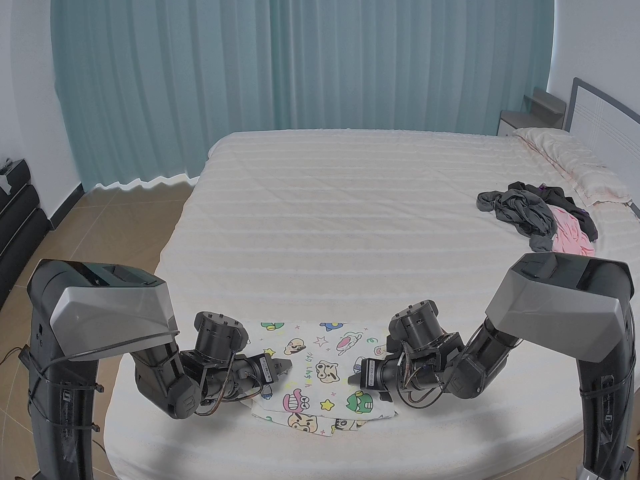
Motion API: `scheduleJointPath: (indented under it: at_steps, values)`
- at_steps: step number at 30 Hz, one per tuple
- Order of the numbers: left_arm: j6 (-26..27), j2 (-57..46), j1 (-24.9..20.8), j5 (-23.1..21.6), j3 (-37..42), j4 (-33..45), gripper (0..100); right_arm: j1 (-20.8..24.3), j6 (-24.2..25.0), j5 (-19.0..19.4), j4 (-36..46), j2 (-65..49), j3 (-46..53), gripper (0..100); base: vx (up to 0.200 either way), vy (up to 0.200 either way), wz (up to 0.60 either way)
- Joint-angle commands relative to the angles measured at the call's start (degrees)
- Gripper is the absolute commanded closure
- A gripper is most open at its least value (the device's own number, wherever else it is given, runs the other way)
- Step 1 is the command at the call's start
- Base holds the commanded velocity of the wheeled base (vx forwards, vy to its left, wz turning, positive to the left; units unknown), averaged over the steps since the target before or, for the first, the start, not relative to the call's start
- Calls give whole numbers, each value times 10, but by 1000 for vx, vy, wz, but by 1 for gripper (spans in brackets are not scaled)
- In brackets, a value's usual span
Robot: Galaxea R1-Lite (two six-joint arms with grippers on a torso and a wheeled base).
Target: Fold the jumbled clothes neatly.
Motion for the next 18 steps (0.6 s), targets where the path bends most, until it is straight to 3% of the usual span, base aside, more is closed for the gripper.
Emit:
scheduleJointPath:
  at_steps: [1, 5, 12, 18]
  values:
    - [-1, -1, 3, 0, 3, 0, 100, -1, 3, 0, -2, -2, -3, 100, 0, 0, 0]
    - [-5, -11, 4, 24, 9, 0, 100, -5, 7, 1, -3, -6, 0, 100, 0, 0, 0]
    - [-77, -45, 4, 30, 21, 1, 100, -4, 54, 1, -14, -17, 13, 100, 0, 0, 0]
    - [-78, -40, 12, 29, 22, 1, 100, -4, 55, -13, -19, -16, 14, 100, 0, 0, 0]
